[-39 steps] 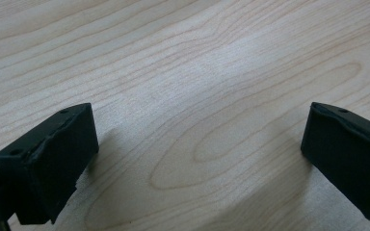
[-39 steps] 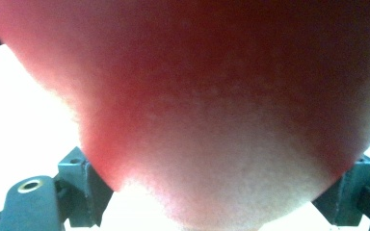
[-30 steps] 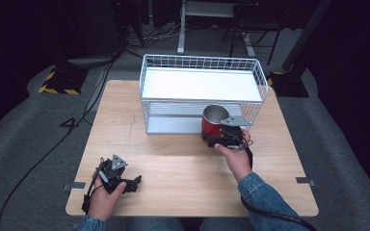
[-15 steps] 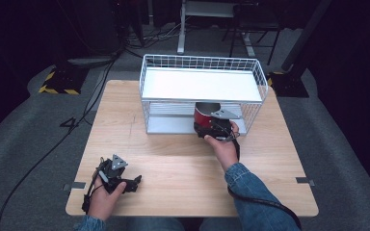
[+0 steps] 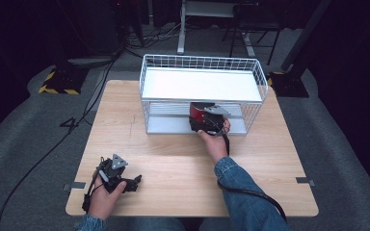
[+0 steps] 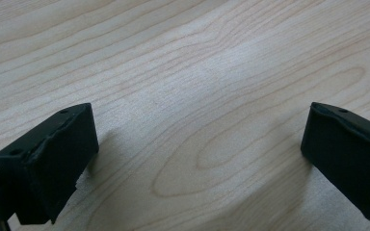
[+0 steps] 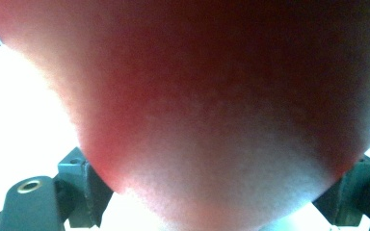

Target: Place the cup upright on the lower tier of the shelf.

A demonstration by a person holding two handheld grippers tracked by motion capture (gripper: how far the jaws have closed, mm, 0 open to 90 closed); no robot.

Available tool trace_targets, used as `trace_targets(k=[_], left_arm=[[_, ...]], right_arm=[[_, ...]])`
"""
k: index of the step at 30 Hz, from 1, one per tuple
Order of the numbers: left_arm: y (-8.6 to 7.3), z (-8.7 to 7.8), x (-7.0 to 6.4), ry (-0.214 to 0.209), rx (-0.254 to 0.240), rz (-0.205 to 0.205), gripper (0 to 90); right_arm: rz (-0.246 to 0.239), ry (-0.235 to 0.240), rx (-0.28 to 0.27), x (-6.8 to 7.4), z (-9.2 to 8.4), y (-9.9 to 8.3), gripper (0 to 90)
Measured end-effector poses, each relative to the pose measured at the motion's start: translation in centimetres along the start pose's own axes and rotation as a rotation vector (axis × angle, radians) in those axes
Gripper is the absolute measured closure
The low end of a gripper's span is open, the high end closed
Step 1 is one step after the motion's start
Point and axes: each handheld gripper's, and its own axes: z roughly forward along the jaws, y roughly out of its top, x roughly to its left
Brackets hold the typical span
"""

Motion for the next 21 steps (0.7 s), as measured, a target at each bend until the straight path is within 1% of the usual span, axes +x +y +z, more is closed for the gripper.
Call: trace_targets(k=[4, 7, 9, 13, 14, 15, 17, 19, 20, 21], left_arm=[[0.0, 0.0, 0.0, 0.001, -0.001, -0.002, 0.1], [0.0, 0.0, 0.0, 0.001, -0.001, -0.002, 0.1], [0.0, 0.0, 0.0, 0.001, -0.001, -0.002, 0.1], [0.0, 0.0, 0.0, 0.001, -0.001, -0.002, 0.1], [0.0, 0.0, 0.0, 0.001, -0.001, -0.002, 0.1], [0.0, 0.0, 0.0, 0.002, -0.001, 0.000, 0.1], [0.0, 0.0, 0.0, 0.001, -0.001, -0.002, 0.1], [0.0, 0.0, 0.0, 0.001, -0.001, -0.002, 0.1], [0.0, 0.0, 0.0, 0.001, -0.001, -0.002, 0.1], [0.0, 0.0, 0.0, 0.001, -0.001, -0.002, 0.1]], right_arm=[[0.009, -0.007, 0.002, 0.0, 0.8, -0.1, 16.6], [0.029, -0.014, 0.012, -0.1, 1.3, -0.2, 16.6], [0.024, -0.014, 0.006, -0.3, 1.5, -0.3, 16.5], [0.002, -0.004, 0.015, -0.2, 1.7, -0.1, 16.2], [-0.017, 0.002, 0.015, -0.3, 1.7, -0.1, 16.2], [-0.023, 0.018, 0.011, -0.3, 1.8, -0.1, 16.1], [-0.030, 0.031, 0.005, -0.4, 1.8, -0.2, 15.8], [-0.058, 0.039, 0.010, -0.5, 1.8, -0.3, 15.7], [-0.059, 0.038, 0.011, -0.6, 1.8, -0.4, 15.7], [-0.050, 0.037, 0.008, -0.5, 1.8, -0.5, 15.7]])
